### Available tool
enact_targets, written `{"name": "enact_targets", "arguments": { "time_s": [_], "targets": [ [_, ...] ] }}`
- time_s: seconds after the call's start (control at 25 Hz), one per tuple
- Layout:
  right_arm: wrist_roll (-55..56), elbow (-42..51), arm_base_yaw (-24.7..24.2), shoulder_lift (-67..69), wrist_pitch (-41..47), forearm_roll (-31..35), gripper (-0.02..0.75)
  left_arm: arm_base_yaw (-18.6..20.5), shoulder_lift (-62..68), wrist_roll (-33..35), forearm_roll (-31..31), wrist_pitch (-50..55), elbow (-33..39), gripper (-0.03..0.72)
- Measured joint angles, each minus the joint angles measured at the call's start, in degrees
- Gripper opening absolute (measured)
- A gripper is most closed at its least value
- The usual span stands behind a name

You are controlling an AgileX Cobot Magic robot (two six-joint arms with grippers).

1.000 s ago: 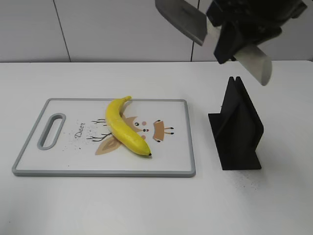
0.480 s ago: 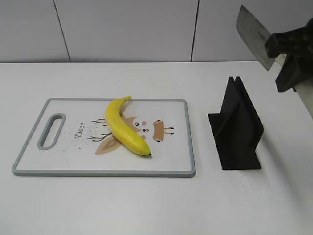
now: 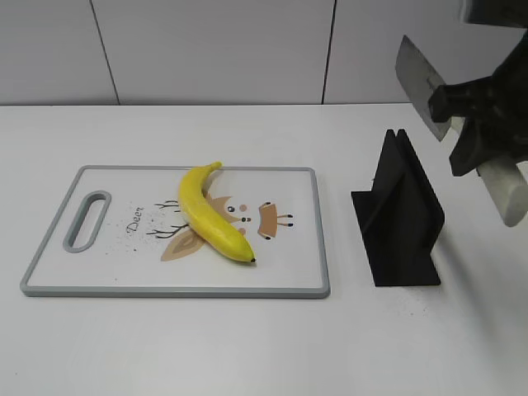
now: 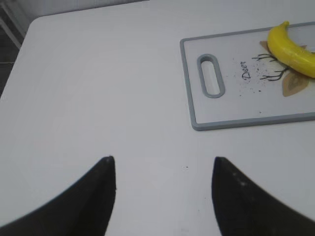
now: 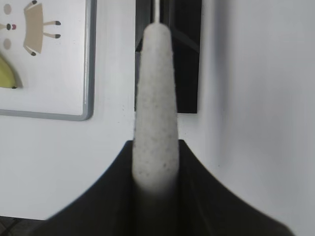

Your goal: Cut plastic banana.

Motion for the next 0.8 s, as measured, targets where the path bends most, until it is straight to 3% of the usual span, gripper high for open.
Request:
{"name": "enact_targets", "arguments": {
  "time_s": [0.16, 0.8],
  "targets": [
    [0.04, 0.0, 0.0, 2.54, -0.36, 0.0, 0.176, 0.0, -5.2, -0.07, -0.72, 0.82, 1.06, 0.589],
    [0.06, 0.06, 0.0, 10.4, -2.21, 0.0, 0.176, 0.0, -5.23, -0.07, -1.31, -4.06, 3.21, 0.569]
  ]
}}
